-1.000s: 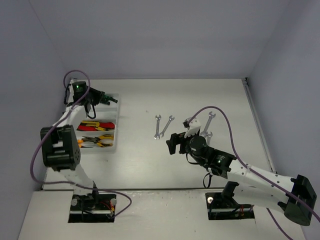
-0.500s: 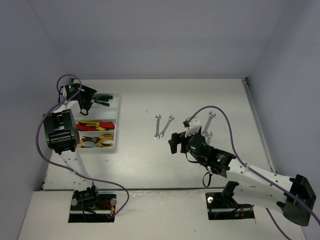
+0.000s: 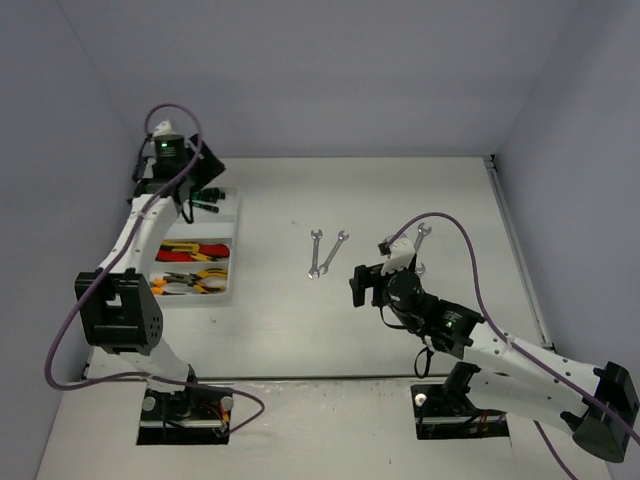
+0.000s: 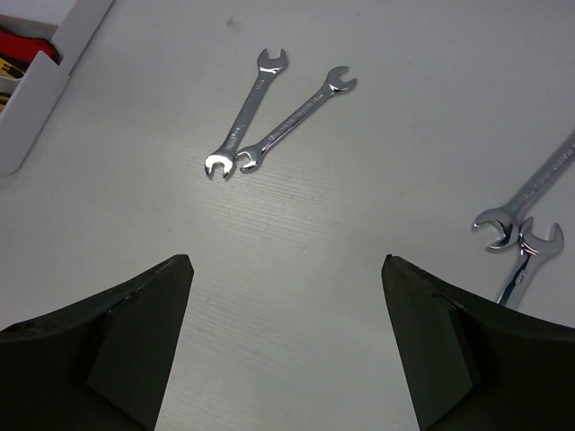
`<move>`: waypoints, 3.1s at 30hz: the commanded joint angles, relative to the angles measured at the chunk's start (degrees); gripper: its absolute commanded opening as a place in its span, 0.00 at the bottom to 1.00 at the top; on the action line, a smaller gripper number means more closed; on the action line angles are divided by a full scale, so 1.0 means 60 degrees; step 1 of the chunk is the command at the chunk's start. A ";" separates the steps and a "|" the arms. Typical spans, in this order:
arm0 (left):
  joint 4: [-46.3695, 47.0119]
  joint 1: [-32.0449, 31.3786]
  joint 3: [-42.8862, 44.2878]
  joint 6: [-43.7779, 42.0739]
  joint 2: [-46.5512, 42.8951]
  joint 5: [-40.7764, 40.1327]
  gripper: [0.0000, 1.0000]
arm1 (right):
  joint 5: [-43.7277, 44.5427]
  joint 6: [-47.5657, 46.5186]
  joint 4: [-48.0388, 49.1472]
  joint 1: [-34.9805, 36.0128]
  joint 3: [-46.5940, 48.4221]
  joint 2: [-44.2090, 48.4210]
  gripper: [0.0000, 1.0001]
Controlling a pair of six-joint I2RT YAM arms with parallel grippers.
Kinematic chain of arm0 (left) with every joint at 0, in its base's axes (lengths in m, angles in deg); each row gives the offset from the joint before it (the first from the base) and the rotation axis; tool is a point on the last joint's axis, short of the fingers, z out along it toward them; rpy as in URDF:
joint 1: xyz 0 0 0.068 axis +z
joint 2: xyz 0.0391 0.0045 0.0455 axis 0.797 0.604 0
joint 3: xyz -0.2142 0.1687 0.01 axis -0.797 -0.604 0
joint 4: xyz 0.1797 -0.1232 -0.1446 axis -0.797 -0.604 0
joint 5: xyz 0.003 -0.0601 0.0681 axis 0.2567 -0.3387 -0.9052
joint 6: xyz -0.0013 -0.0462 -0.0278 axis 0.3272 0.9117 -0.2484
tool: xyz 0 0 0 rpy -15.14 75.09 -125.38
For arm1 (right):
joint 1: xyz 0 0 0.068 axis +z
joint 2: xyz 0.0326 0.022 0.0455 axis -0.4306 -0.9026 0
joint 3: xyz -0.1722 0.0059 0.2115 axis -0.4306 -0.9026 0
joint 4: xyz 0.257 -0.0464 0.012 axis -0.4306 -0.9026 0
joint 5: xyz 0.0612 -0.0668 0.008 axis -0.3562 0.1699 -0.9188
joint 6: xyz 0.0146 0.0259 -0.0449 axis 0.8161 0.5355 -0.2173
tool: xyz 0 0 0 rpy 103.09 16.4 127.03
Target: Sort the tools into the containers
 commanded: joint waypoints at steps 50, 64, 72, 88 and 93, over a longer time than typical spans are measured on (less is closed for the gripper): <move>-0.3692 -0.6139 -0.2688 -0.0640 0.1955 -0.0889 0.13 | 0.0490 0.0792 -0.1026 -0.0054 -0.0188 0.1486 0.83; -0.4943 -0.6060 -0.1535 -0.1085 0.2333 -0.0847 0.28 | 0.0303 0.0949 -0.1026 -0.0054 -0.0269 0.1997 0.82; -0.4902 -0.5862 -0.1682 -0.1120 0.2586 -0.0726 0.28 | 0.0330 0.0988 -0.1026 -0.0054 -0.0337 0.2094 0.82; -0.4902 -0.5712 -0.1368 -0.0643 0.1934 -0.1165 0.00 | 0.0326 0.0981 -0.1026 -0.0054 -0.0307 0.2084 0.82; -0.4889 -0.5404 -0.0957 -0.0292 0.0982 -0.1141 0.00 | 0.0298 0.0980 -0.1026 -0.0054 -0.0246 0.1983 0.82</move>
